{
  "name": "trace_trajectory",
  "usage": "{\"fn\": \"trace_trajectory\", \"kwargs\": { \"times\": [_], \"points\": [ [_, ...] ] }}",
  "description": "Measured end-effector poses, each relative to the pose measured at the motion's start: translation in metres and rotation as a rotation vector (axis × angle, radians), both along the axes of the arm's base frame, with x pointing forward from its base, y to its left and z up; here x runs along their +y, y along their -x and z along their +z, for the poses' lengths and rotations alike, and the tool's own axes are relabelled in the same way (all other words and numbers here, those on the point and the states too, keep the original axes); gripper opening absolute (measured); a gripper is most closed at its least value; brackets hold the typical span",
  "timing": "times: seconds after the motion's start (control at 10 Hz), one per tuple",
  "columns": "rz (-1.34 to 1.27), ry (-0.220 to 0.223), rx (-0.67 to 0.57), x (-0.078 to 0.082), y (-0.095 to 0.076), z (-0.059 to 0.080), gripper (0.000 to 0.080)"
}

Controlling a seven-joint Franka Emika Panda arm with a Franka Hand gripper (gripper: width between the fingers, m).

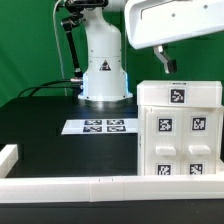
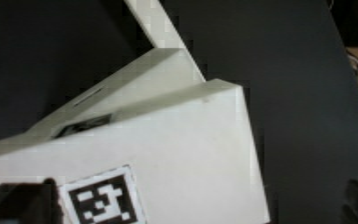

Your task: Assemble cabinet

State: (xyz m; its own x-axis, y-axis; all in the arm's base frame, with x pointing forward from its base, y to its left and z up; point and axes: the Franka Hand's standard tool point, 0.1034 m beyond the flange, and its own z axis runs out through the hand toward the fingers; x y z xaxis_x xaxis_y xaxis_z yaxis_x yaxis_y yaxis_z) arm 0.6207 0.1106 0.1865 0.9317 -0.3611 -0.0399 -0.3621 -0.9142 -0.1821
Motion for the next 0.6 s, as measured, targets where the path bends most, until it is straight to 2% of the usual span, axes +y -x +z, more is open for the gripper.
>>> {"fn": "trace_trajectory", "kwargs": {
  "times": [0.1,0.2,0.6],
  "points": [
    [0.180,0.054,-0.026,-0.001,0.001,-0.001,0.0796],
    [0.309,0.070,-0.046,-0.003,0.001,-0.002,0.0796],
    [0.646,0.090,-0.096,-0.012,-0.001,-0.001,0.0796]
  ]
}}
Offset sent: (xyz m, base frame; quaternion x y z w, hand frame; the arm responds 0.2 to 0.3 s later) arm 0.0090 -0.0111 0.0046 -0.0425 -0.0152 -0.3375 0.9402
